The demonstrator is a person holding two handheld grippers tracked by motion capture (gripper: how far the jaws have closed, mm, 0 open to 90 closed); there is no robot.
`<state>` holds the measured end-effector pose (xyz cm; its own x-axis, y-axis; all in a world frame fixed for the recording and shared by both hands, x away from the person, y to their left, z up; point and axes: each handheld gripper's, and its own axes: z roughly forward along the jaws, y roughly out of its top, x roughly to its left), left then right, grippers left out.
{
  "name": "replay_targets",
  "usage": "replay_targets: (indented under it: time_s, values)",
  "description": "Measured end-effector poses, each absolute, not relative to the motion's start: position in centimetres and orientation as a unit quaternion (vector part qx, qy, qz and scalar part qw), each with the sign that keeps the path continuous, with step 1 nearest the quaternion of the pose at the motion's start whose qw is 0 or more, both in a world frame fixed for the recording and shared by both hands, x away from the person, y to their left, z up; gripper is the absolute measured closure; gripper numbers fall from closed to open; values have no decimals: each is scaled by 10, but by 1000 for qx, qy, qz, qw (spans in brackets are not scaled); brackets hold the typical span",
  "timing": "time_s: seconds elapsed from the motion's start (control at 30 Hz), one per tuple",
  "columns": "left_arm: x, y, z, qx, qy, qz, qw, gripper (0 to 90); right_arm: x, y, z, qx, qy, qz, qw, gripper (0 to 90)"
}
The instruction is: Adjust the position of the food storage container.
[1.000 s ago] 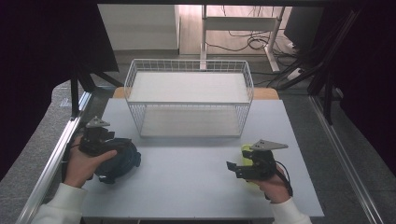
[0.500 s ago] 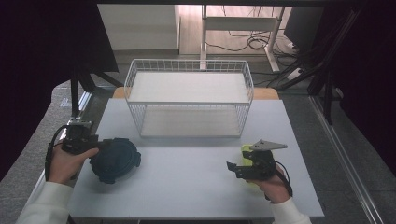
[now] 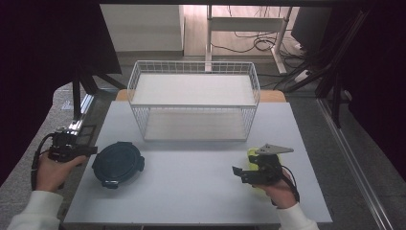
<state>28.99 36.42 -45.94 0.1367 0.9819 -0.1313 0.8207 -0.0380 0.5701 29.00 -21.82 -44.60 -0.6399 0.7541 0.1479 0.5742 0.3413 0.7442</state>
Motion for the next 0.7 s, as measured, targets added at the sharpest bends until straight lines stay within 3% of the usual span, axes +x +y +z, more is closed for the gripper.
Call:
replay_targets:
  time_s: [0.03,0.23,0.7]
  values:
    - [289,370,-462,701,648,147,260,721,290,-218,-446,410,811,401,112,216]
    - [288,381,-473,706,654,119,246,866,290,-217,-448,412,812,398,112,216]
    - [289,365,-491,733,635,83,229,900,289,-218,-446,413,810,400,116,216]
